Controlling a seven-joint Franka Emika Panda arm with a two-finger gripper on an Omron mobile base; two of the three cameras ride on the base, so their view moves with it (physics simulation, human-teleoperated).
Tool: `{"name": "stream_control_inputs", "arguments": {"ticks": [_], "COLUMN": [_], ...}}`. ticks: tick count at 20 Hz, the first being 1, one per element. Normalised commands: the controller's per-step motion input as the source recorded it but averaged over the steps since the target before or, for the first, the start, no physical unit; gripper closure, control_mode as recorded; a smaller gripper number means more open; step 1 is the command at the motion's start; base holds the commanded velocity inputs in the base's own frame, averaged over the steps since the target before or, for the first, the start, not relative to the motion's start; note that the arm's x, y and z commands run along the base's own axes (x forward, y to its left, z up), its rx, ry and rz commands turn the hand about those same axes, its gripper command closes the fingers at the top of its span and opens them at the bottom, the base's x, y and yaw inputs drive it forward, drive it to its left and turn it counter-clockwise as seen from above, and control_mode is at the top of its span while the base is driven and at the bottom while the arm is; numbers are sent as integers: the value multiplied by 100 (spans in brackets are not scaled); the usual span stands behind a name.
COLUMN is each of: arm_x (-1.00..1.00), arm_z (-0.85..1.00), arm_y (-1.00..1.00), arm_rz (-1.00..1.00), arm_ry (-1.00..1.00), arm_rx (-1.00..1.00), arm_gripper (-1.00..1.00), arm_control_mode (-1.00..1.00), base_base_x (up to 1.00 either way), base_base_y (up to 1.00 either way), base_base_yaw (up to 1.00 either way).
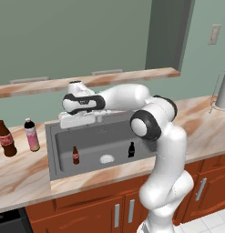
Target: Place the large bottle from the dining counter next to the other large bottle outside the sink, and place the small bottle from the dining counter next to the other small bottle inside the sink.
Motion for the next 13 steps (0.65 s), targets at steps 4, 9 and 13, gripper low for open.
{"name": "stream_control_inputs", "arguments": {"ticks": [4, 9, 13], "arm_x": [-82, -98, -100], "arm_z": [55, 30, 37], "arm_y": [-69, -73, -75], "arm_rz": [7, 7, 8], "arm_ry": [-12, -10, -7], "arm_rx": [10, 13, 15], "arm_gripper": [-100, -100, -100], "arm_control_mode": [-100, -100, -100], "base_base_x": [0, 0, 0], "base_base_y": [0, 0, 0], "base_base_yaw": [0, 0, 0]}}
